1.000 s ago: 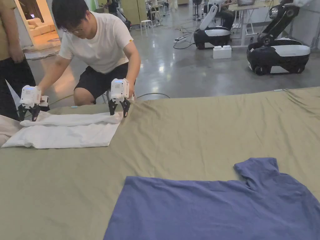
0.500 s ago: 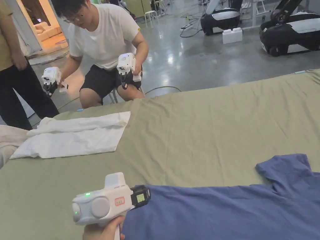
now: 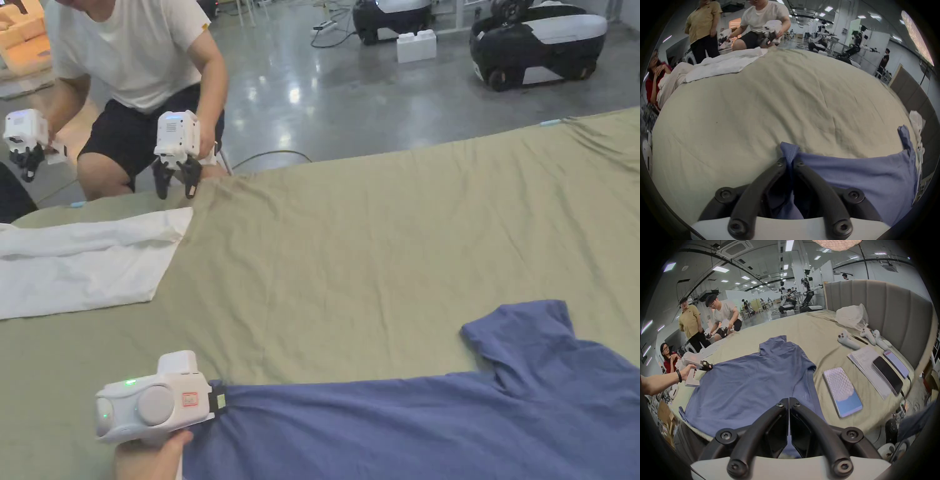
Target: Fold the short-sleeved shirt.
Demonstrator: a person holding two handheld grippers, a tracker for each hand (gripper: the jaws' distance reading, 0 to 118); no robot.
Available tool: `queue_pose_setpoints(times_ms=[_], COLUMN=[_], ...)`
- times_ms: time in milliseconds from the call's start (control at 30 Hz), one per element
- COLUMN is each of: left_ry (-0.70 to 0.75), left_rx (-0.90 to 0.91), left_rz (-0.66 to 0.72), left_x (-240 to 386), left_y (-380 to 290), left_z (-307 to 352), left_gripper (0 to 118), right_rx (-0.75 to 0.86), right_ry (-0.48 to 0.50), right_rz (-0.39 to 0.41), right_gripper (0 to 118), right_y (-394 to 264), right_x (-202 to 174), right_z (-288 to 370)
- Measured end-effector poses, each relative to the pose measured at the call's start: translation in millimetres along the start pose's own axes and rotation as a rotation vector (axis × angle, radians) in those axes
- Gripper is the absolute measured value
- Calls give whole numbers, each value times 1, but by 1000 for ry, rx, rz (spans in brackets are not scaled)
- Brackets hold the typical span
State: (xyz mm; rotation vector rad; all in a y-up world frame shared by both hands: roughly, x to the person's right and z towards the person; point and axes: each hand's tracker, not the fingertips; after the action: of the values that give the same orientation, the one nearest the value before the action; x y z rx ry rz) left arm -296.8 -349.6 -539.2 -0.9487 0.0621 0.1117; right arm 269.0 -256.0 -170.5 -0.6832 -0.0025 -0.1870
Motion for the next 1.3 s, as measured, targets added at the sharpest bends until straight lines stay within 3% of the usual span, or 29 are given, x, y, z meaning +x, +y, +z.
queue_pose_setpoints(times_ms=[67,100,133,200,233,300,367,433,500,567,667,700,767,867,1033,1133,1300], left_ry=[42,57,59,59,59,55,47,43,40,43,64,72,76,7,-148,-165,-166], left_rx=[-23,-31,-38,-52,-56,-67,-72,-77,-83,-92,-99,-98,-90,13,259,370,587], left_rz=[-63,-73,-90,-119,-117,-106,-101,-103,-97,-94,-114,-123,-121,-119,-15,-46,-57], left_x=[11,14,15,20,19,18,21,21,22,25,31,33,25,14,-17,-19,-30], left_y=[0,-1,0,2,3,4,4,4,6,6,8,7,13,16,26,29,38], left_z=[-5,-8,-9,-5,-4,-4,2,3,6,7,6,8,10,52,165,242,365], left_gripper=[2,2,2,2,2,2,2,2,2,2,2,1,0,0,0,0,0], right_rx=[-25,-25,-45,-93,-113,-162,-247,-318,-376,-326,-305,-304,-308,-229,-66,49,251], right_ry=[42,38,39,32,39,34,-37,-141,-173,-189,-181,-172,-105,-120,-27,-21,3], right_rz=[7,8,10,4,-14,-65,-84,-53,13,36,69,69,38,87,38,88,88], right_gripper=[0,7,26,86,89,87,87,84,77,72,27,0,0,0,0,0,0], right_y=[33,52,71,108,122,139,152,154,149,145,145,147,149,154,180,211,271], right_x=[4,5,6,10,13,31,39,45,42,32,27,27,28,18,-2,-17,-40], right_z=[-35,-56,-79,-139,-165,-227,-272,-306,-325,-318,-308,-308,-305,-274,-184,-124,-23])
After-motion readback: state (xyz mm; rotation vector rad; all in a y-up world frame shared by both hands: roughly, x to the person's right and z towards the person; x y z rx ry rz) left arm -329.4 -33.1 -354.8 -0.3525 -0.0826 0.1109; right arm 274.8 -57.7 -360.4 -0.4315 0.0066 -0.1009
